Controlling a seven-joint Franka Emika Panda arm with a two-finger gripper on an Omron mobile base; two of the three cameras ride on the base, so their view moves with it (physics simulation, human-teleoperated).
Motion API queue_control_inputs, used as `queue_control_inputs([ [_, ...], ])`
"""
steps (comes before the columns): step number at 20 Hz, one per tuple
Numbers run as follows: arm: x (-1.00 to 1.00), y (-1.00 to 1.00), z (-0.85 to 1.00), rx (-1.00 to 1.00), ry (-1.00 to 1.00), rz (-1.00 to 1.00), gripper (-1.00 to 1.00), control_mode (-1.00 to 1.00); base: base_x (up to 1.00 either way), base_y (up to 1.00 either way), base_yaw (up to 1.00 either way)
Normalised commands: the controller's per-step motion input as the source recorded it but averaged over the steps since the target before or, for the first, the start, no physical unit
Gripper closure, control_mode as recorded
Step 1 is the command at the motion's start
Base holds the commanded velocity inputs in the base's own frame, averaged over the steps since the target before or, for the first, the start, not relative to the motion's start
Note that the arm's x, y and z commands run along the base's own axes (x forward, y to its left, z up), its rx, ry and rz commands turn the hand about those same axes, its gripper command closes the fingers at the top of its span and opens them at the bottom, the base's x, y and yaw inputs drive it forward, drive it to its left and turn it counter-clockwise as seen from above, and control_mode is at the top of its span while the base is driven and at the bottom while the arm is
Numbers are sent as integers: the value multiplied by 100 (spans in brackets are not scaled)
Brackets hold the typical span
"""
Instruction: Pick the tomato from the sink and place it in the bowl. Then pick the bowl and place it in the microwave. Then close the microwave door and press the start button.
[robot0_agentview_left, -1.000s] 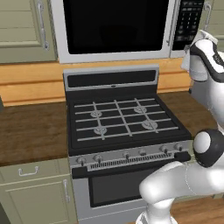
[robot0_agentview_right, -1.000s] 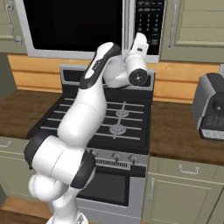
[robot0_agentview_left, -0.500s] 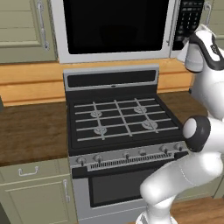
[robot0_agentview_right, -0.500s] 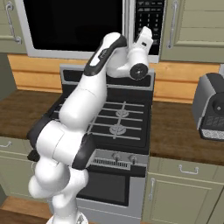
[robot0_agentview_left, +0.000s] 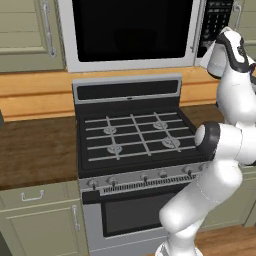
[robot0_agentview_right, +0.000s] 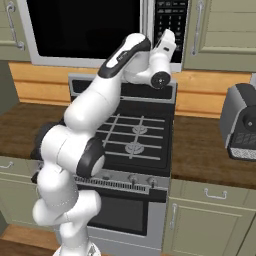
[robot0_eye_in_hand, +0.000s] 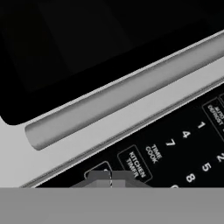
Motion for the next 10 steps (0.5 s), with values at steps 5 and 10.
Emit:
queue_control_inputs([
  [5,29,0,-31,0,-5,0,100,-100,0,0,0],
  [10,56,0,-7,0,0,-1,100,-100,0,0,0],
])
